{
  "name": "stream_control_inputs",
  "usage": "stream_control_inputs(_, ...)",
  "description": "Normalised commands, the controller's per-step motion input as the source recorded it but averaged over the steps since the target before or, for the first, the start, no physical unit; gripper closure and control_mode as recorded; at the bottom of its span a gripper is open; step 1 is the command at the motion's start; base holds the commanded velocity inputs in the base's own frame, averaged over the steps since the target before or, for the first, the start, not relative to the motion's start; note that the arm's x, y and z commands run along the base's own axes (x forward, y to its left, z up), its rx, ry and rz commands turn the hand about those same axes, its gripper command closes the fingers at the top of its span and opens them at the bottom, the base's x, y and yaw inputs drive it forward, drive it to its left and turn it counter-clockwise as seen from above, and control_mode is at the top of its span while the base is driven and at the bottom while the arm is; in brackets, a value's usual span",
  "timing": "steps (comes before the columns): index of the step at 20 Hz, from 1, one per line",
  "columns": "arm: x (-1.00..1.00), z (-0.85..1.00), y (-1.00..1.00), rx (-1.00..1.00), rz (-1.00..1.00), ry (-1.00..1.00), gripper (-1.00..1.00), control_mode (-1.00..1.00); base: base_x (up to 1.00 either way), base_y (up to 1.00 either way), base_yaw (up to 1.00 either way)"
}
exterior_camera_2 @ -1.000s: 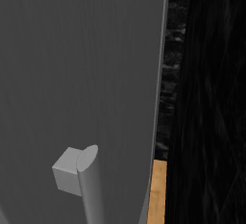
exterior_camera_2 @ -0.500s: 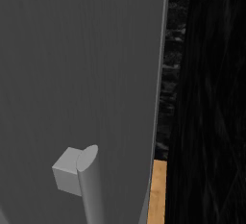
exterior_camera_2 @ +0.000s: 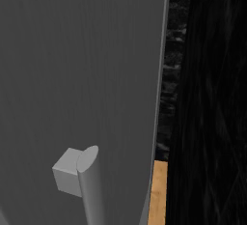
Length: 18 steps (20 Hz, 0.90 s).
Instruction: Place one cucumber and one chicken drumstick in each tupperware on the nearby counter, to pack two identical lunches.
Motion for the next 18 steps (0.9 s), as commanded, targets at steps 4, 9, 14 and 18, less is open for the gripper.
stream_control_inputs(4,-1.00,0.06,-0.27,0.00,-0.10,0.00,1.00,-1.00,0.00,0.00,0.00)
stream_control_inputs(9,-0.40,0.00,-0.05,0.00,-0.02,0.00,1.00,-1.00,0.00,0.00,0.00)
stream_control_inputs(14,-0.35,0.00,0.03,0.00,0.00,-0.05,1.00,-1.00,0.00,0.00,0.00)
stream_control_inputs(18,-0.13,0.00,0.06,0.00,0.00,-0.02,1.00,1.00,-0.41,0.34,0.00)
